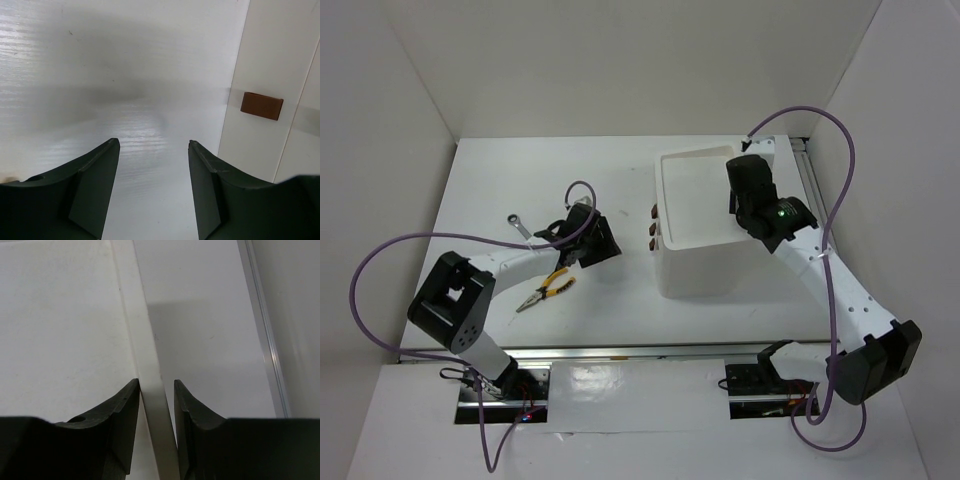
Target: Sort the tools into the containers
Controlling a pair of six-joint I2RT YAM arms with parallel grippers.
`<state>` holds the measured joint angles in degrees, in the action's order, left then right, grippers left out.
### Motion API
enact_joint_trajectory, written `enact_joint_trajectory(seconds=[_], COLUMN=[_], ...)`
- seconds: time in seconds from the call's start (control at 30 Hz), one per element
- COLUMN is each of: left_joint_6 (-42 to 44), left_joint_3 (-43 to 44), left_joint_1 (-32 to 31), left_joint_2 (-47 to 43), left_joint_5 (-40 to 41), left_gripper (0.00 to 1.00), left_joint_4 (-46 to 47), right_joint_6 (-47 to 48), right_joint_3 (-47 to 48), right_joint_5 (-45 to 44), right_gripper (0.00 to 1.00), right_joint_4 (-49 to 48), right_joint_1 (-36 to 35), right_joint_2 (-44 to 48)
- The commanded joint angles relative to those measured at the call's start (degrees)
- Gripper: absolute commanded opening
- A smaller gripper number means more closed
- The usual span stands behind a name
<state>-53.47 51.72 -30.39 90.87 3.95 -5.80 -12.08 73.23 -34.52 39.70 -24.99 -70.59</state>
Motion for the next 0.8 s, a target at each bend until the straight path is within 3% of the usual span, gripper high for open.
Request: enact_joint_trajectory(seconds=[0.0,0.07,0.23,0.53,0.6,0.63,0.77], left_joint_6=[1.5,0.9,0.9,-0.2,-0.8,-1.7,-5.6], left_joint_3=[-1.0,-1.0,-1.5,-1.5,-2.1,-2.6,-6.5], left_joint_1=[0.4,0.4,0.4,0.4,0.4,0.4,2.6], left_joint_2=[-1.7,-1.1,0.6,1.9,2.5,3.0,3.0], left_joint_5=[-2.1,-2.7,-4.1,-7.1,-7.7,-8.4,-13.4], left_gripper=[0.69,0.69,0.69,0.69,0.69,0.69,0.69], left_joint_4=[2.5,3.2,4.2,5.9,7.9,8.5,16.3], right_joint_6=[-0.6,-0.6,-0.6,0.0,0.0,0.0,0.0], right_joint_3=[0.0,0.0,-1.2,-2.2,-2.2,-2.2,-2.2], right_joint_5=[-0.5,-1.1,-2.2,-3.4,-3.4,-3.4,-4.0], right_gripper=[0.32,0.25,0.25,0.12,0.12,0.06,0.06], right_joint_4=[-2.3,-2.3,-2.3,-3.6,-3.6,-3.6,-3.6], right_joint_1=[1.0,1.0,1.0,1.0,1.0,1.0,1.0], right_joint_2=[0.5,0.5,1.1,2.3,2.3,2.3,2.8])
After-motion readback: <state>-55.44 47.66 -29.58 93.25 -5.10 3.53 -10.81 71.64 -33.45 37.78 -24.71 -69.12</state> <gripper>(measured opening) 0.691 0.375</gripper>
